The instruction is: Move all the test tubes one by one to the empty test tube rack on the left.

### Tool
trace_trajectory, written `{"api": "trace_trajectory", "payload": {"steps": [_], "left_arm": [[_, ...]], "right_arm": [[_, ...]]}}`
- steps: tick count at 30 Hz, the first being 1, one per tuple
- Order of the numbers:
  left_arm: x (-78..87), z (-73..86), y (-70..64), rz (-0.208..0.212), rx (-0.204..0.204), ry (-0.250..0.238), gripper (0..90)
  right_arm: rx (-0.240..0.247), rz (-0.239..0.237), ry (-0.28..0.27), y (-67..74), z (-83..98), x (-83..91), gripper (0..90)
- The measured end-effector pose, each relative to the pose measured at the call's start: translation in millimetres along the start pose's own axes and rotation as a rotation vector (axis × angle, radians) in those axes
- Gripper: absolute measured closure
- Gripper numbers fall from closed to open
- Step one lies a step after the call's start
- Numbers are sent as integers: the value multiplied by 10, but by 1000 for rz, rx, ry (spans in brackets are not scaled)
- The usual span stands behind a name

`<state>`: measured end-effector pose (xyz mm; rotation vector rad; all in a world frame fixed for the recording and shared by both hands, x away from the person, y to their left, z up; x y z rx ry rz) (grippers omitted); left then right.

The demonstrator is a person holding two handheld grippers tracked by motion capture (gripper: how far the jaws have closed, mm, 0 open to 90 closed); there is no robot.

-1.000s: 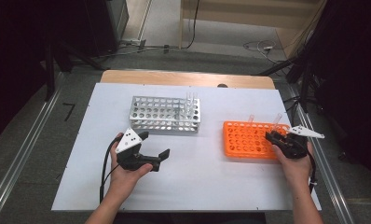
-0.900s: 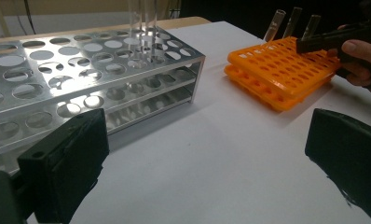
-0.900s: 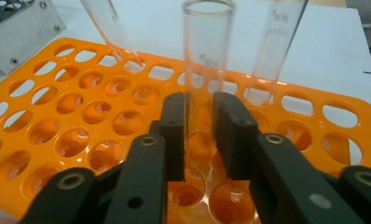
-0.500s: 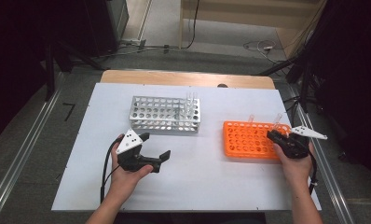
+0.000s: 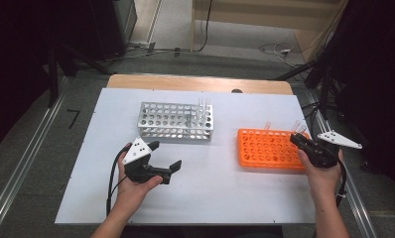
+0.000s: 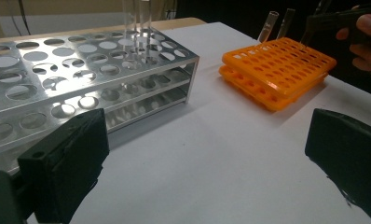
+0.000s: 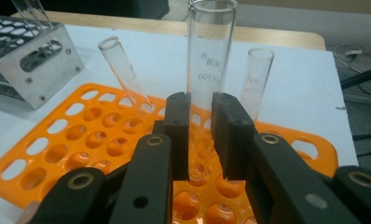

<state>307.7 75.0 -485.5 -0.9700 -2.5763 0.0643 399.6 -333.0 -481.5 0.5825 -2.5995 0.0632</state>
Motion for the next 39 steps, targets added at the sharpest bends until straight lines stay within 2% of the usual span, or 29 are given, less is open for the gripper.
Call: {"api": "trace_trajectory", "payload": {"steps": [6,12,18,27,30,39], "left_arm": [[5,-8,-4,1,-3,-3,0],[33,-30,-14,4,-3,-9,0],[35,-42,-47,14,-7,-12,0],[56,-58,-62,17,-5,-16,0],[52,-62,-94,31,-9,-14,7],[23,-79,-200,63,-22,-6,13]], "right_arm": [[12,-23,-20,105,-102,73,741],[34,-68,-33,311,-193,111,741],[50,-141,-39,603,-255,111,741],[111,-253,-20,1116,-259,45,741],[124,-284,-13,1270,-251,34,741],[162,-371,6,1638,-202,6,741]]}}
Point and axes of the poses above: each handheld gripper's, and its own axes: x roughly backward along the jaws, z roughly out of its underside, y roughly to its left, the point moved 9 cm from there along -x, roughly forward along the jaws
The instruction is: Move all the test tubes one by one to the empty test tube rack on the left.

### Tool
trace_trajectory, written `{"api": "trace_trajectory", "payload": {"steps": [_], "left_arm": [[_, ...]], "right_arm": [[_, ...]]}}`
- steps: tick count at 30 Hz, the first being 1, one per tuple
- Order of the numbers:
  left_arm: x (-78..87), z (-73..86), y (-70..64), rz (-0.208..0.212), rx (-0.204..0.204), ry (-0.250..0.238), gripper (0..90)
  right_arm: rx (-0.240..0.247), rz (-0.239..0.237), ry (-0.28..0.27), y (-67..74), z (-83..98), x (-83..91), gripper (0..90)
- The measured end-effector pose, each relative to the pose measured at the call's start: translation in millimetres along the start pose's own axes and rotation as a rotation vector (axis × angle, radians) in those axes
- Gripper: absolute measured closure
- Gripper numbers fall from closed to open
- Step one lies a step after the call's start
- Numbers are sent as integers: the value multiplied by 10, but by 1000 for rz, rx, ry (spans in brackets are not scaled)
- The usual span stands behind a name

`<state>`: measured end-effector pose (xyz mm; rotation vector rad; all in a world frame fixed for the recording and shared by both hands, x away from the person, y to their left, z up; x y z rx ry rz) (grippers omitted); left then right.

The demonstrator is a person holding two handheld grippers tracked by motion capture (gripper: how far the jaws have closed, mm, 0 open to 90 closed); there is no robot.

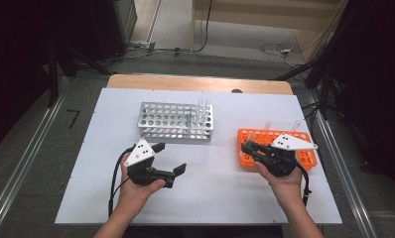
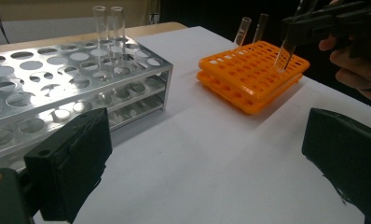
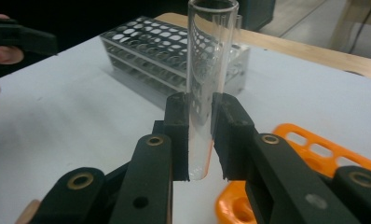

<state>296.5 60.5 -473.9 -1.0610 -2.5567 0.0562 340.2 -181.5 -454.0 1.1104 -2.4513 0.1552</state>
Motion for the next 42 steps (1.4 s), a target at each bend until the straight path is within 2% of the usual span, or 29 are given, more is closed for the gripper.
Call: {"api": "trace_trajectory", "payload": {"steps": [6,10,14,20,27,42], "left_arm": [[-6,-32,-77,28,-4,-5,30],[-10,-73,-119,15,-2,-17,123],[-16,-87,-167,34,6,-17,190],[-22,-101,-229,61,8,-16,232],[-50,-113,-340,98,-6,-12,352],[-133,-111,-555,173,-44,4,557]], "right_arm": [[15,-67,15,239,-8,-90,741],[36,-93,35,385,18,-163,741],[57,-115,56,512,61,-243,741],[86,-146,83,699,115,-348,741],[128,-174,117,892,181,-469,741],[204,-203,154,1182,225,-604,742]]}}
Point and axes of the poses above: each handheld gripper's, and its own axes: x roughly backward along the jaws, z roughly out of its underside, y roughly to its left, the point moved 9 cm from there along -x, roughly forward along the jaws
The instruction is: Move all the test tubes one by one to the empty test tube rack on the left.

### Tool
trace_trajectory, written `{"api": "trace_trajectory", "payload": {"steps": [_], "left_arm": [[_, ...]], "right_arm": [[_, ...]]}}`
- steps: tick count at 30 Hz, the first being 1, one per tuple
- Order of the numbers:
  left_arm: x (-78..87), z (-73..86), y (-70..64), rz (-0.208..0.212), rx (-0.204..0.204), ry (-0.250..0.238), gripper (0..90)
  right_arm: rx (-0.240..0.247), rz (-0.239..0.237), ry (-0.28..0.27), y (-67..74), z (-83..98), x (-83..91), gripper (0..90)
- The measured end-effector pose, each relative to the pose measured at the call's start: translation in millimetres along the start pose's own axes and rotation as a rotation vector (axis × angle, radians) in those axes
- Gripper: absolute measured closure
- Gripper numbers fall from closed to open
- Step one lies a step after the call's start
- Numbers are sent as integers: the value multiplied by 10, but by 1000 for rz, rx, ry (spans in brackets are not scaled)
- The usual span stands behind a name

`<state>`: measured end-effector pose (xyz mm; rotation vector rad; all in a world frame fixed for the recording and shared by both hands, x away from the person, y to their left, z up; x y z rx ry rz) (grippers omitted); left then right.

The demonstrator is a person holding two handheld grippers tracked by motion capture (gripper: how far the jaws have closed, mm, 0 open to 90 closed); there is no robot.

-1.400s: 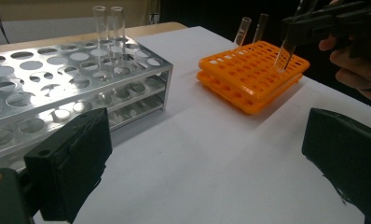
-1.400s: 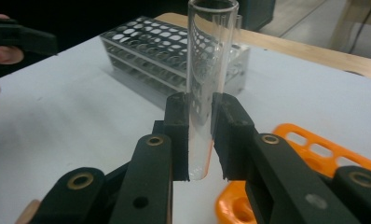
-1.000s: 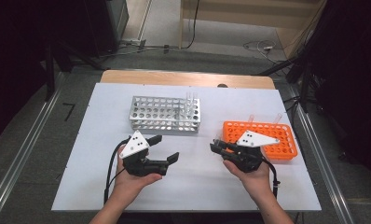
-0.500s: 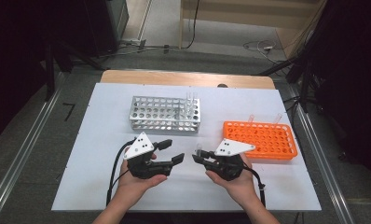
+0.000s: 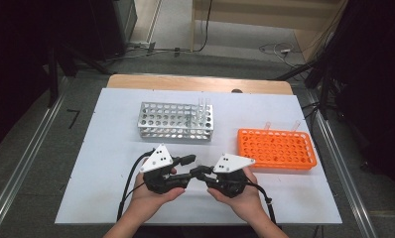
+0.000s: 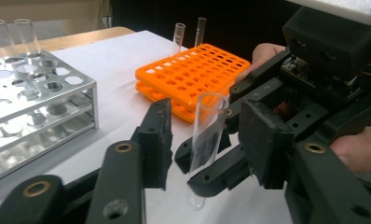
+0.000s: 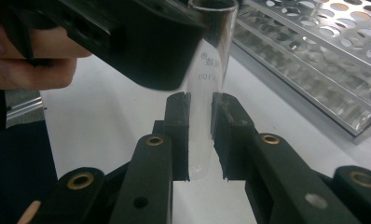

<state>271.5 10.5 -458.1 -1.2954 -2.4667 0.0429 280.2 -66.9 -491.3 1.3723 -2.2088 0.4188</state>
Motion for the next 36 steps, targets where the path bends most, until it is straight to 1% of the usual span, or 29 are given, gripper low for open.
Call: {"api": "trace_trajectory", "payload": {"steps": [3,6,8,13,19,23,24,25,27,28,30,32,34,36], "left_arm": [[-17,10,-23,9,-6,5,613],[-24,19,-24,5,-11,10,666],[-24,21,-23,7,-13,11,694],[-21,27,0,-3,-14,14,744],[-19,23,0,-13,-25,16,755],[-10,14,11,-11,-21,16,758],[-8,7,18,-13,-16,14,759],[0,1,33,-20,-21,18,759],[18,-21,57,-28,-16,11,759],[30,-29,72,-35,-20,10,759],[46,-41,98,-44,-24,10,759],[61,-45,140,-53,-22,9,759],[74,-47,191,-68,-21,13,759],[99,-64,245,-77,-13,10,760]], "right_arm": [[6,-5,4,36,-4,-19,742],[12,-9,9,62,-4,-35,742],[18,-9,8,70,-11,-40,741],[19,-11,7,76,-16,-47,742],[12,-9,8,75,-14,-40,741],[11,-20,2,73,-23,-46,731],[9,-17,1,64,-25,-41,706],[3,-18,1,56,-25,-37,667],[-5,-29,4,44,-16,-20,600],[0,-23,-5,29,-17,-8,564],[-16,-22,-20,0,-24,32,460],[-28,4,-26,-55,-30,79,340],[-40,15,-39,-100,-27,138,244],[-52,47,-48,-161,-5,203,156]]}}
Point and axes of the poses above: each handheld gripper's, and its own axes: x roughly backward along the jaws, z roughly out of its underside, y roughly to its left, the point moved 9 cm from there along -x, roughly forward along the jaws
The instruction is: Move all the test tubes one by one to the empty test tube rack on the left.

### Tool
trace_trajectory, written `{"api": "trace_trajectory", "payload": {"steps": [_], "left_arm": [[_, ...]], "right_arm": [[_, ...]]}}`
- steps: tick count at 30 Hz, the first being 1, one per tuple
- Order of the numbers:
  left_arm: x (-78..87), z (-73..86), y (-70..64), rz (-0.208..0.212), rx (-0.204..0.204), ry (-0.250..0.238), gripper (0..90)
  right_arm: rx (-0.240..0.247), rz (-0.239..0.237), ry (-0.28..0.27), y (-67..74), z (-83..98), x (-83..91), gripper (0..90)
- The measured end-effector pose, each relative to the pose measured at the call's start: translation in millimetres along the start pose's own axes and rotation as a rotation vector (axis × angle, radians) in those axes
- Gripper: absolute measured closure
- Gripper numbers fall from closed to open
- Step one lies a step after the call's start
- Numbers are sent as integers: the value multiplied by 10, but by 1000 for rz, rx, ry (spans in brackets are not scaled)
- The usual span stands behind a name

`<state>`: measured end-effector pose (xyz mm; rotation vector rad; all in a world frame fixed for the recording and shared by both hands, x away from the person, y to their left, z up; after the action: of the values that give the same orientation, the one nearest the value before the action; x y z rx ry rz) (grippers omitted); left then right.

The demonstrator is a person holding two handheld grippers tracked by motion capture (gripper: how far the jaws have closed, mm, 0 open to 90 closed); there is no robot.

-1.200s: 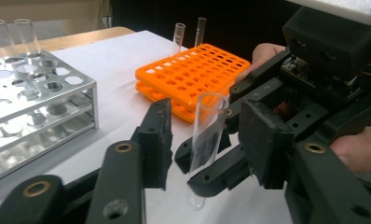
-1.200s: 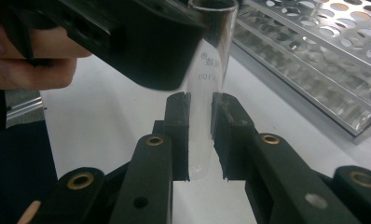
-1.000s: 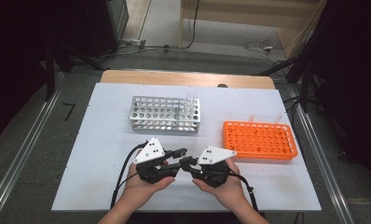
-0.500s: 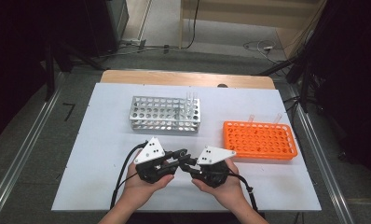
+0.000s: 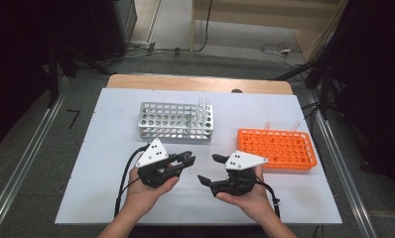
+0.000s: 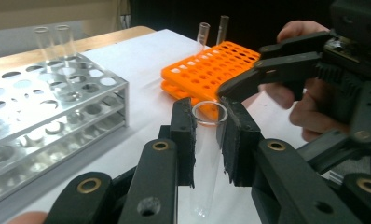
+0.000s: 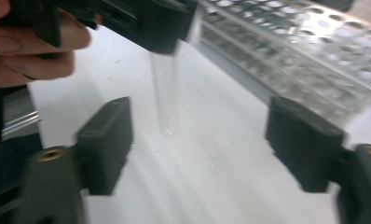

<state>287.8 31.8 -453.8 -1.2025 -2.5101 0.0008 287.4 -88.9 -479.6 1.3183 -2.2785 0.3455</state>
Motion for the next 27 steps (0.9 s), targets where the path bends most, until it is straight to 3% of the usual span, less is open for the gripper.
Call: {"api": "trace_trajectory", "payload": {"steps": [5,13,27], "left_arm": [[35,-88,124,-21,-1,-9,760],[29,-247,304,-53,-9,-16,760],[-103,-471,668,-99,3,-23,760]], "right_arm": [[-39,17,-6,-137,97,144,0],[-81,36,-58,-324,184,408,0],[-129,108,-87,-576,414,829,0]]}}
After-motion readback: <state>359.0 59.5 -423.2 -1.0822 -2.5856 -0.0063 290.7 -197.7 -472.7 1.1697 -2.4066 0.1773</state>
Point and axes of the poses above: each handheld gripper's, and its own axes: x roughly backward along the jaws, z roughly out of its underside, y roughly to its left, the point moved 9 cm from there along -x, roughly forward along the jaws
